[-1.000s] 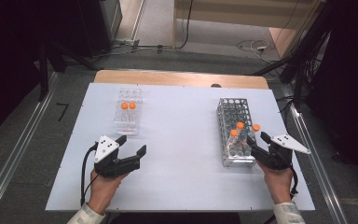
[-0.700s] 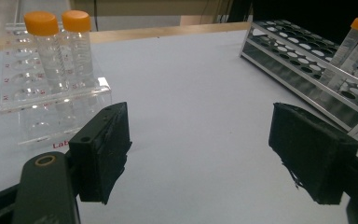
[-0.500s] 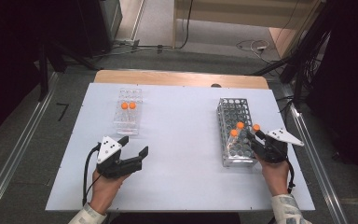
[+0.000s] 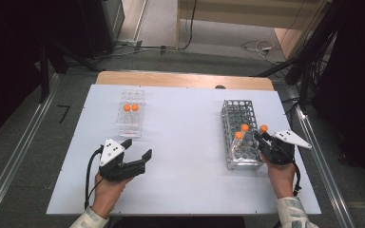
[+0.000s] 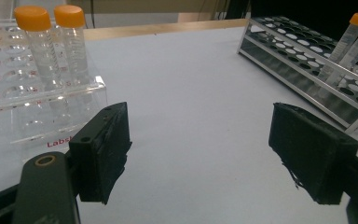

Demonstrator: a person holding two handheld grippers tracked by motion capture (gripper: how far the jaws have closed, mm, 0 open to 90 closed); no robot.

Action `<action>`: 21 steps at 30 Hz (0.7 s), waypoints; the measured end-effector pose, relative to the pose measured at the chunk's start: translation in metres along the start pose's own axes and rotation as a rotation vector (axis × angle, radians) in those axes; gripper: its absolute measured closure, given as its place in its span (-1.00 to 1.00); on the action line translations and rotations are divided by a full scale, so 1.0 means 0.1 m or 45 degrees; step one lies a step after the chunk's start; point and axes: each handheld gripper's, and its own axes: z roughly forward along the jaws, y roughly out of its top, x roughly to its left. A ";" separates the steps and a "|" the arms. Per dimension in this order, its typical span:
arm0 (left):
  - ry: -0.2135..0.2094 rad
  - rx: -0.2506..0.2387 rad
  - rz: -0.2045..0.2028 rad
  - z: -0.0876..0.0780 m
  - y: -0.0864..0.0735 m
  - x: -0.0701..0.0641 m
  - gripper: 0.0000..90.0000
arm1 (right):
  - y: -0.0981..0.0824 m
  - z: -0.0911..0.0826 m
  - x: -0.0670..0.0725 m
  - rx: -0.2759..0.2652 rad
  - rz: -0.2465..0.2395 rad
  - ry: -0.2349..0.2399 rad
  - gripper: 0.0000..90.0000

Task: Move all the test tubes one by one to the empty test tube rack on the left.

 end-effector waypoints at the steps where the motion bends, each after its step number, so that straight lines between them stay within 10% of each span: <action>1: 0.000 0.001 0.000 0.00 0.00 0.00 -0.55 | 0.02 -0.02 0.01 -0.009 -0.005 -0.002 0.58; 21: 0.003 0.000 0.010 0.01 -0.01 0.00 -0.56 | 0.29 -0.60 0.11 -0.179 -0.011 0.032 0.60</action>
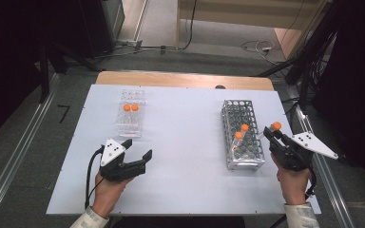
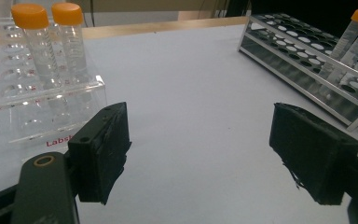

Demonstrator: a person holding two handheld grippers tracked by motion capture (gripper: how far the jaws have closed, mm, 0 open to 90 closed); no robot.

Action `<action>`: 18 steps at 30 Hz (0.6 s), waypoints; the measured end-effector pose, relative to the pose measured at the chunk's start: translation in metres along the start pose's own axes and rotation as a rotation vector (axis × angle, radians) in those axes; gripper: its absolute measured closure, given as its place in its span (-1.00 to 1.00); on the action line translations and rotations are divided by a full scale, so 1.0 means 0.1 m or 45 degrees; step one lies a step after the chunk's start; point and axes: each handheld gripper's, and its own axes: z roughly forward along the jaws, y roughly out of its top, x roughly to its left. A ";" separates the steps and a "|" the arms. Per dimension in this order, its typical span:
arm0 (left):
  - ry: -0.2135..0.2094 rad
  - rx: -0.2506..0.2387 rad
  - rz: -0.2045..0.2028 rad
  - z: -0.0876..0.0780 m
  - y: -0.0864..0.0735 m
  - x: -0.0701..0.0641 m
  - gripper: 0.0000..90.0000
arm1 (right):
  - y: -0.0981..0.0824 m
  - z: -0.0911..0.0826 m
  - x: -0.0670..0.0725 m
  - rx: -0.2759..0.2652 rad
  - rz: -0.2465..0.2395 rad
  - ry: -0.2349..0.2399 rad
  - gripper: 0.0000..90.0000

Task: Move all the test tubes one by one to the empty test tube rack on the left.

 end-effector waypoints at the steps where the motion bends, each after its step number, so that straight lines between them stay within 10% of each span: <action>1: -0.002 -0.002 -0.001 0.00 0.00 0.00 -0.56 | 0.00 -0.02 0.01 -0.002 -0.006 0.002 0.60; 18: -0.009 -0.013 0.007 0.00 0.00 -0.03 -0.56 | -0.06 -0.30 0.20 0.015 0.015 0.156 0.60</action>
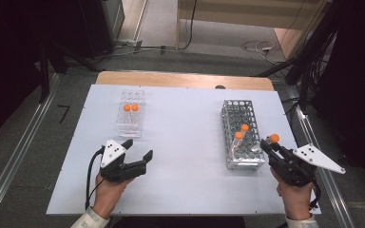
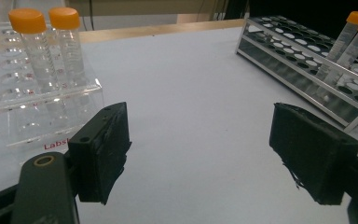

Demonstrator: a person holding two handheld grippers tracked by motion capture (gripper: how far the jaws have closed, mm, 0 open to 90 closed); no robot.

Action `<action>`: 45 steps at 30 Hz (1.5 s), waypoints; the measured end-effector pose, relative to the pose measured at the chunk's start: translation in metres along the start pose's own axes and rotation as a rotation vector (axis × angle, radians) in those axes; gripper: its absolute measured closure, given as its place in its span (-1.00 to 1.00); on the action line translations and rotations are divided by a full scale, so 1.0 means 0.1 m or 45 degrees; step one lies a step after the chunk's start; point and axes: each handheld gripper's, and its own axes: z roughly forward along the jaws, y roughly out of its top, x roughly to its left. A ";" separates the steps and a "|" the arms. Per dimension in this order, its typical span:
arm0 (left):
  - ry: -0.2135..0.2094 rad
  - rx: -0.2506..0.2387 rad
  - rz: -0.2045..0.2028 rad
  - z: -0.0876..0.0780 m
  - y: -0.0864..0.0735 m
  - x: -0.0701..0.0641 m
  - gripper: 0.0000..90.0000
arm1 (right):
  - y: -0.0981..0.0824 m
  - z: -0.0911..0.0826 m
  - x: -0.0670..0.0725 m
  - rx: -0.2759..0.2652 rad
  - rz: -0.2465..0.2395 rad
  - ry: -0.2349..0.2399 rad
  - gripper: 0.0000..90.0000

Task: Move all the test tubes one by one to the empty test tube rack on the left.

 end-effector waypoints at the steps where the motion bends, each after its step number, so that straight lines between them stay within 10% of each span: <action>1: 0.000 0.000 -0.001 0.00 0.00 -0.01 -0.56 | -0.01 0.00 0.03 0.002 0.002 0.014 0.60; 18: -0.017 -0.006 0.004 0.00 0.00 -0.03 -0.56 | -0.07 0.22 0.50 0.060 -0.078 0.203 0.60; 45: -0.061 -0.011 0.010 0.01 0.00 -0.11 -0.55 | -0.17 0.60 0.99 0.146 -0.187 0.328 0.60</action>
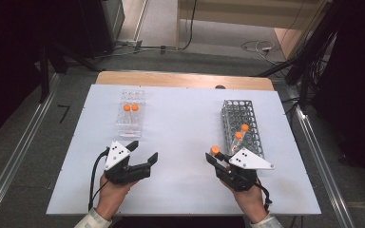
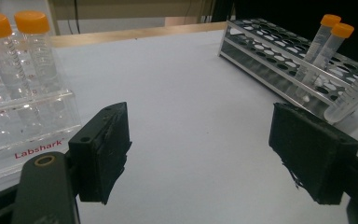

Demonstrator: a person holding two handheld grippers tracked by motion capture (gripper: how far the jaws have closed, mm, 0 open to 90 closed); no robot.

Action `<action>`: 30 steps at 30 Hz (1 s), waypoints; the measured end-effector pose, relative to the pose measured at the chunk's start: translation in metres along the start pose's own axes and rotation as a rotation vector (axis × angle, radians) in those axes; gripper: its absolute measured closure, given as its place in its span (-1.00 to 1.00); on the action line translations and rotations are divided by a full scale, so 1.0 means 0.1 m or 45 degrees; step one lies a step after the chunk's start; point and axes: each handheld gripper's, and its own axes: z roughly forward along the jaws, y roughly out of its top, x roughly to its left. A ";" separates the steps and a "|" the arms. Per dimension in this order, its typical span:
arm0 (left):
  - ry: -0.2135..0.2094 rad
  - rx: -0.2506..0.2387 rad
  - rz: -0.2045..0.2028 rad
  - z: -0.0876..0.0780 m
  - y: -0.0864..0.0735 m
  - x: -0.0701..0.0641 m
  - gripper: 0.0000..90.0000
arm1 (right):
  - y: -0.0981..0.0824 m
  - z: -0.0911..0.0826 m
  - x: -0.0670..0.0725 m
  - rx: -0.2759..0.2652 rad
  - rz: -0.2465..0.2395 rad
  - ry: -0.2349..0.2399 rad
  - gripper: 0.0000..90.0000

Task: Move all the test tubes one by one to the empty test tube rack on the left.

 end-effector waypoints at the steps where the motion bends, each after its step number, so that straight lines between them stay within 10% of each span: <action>1: -0.002 -0.003 0.000 0.00 0.00 0.00 -0.55 | 0.00 0.01 0.01 0.000 -0.003 0.004 0.60; 30: -0.027 -0.031 0.036 -0.02 0.04 -0.09 -0.56 | 0.03 0.37 0.23 0.060 -0.043 0.070 0.60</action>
